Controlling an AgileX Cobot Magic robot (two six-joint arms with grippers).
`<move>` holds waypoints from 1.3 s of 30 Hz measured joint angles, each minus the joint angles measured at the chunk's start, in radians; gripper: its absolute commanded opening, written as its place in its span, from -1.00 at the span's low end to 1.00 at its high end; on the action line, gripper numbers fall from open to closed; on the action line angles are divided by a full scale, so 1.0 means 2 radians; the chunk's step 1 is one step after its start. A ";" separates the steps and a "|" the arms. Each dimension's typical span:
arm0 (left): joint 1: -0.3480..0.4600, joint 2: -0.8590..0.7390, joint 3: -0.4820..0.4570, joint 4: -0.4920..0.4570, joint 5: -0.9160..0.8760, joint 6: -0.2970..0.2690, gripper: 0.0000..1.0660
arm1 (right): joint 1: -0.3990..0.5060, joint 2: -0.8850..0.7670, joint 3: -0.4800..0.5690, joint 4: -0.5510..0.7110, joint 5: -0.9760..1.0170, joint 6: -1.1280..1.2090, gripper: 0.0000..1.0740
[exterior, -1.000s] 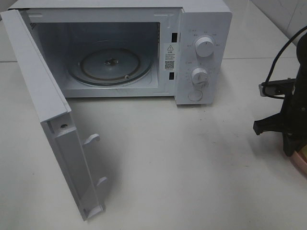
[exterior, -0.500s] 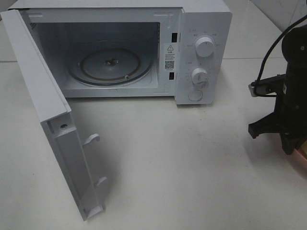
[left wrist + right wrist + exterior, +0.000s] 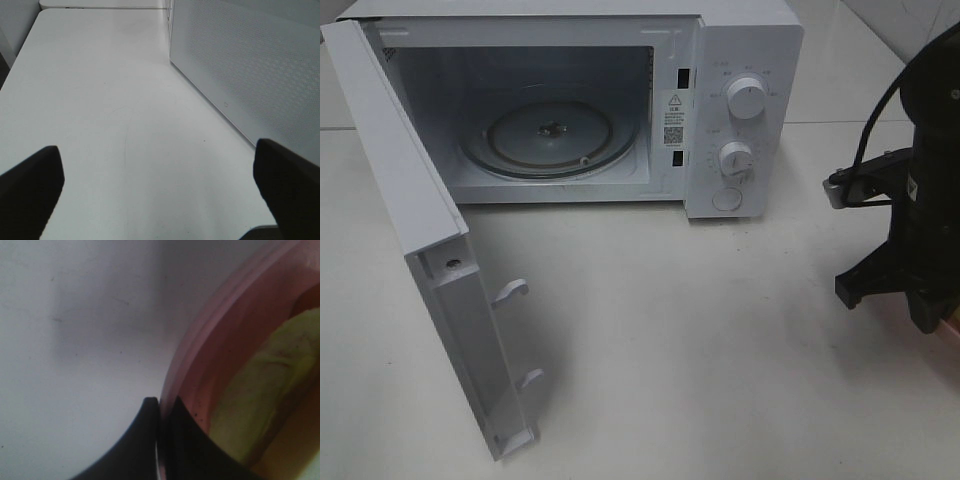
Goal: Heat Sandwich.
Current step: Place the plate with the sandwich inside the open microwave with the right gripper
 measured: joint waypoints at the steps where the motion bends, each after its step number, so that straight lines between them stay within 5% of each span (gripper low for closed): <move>1: 0.000 0.000 0.000 0.000 0.000 0.000 0.83 | 0.007 -0.007 0.006 0.000 0.001 0.000 -1.00; 15: 0.000 0.000 0.000 0.000 0.000 0.000 0.83 | 0.109 -0.098 0.060 0.000 0.015 0.000 -1.00; 39: 0.000 -0.001 0.000 0.000 0.000 0.000 0.83 | 0.281 -0.128 0.063 -0.011 0.026 -0.024 -1.00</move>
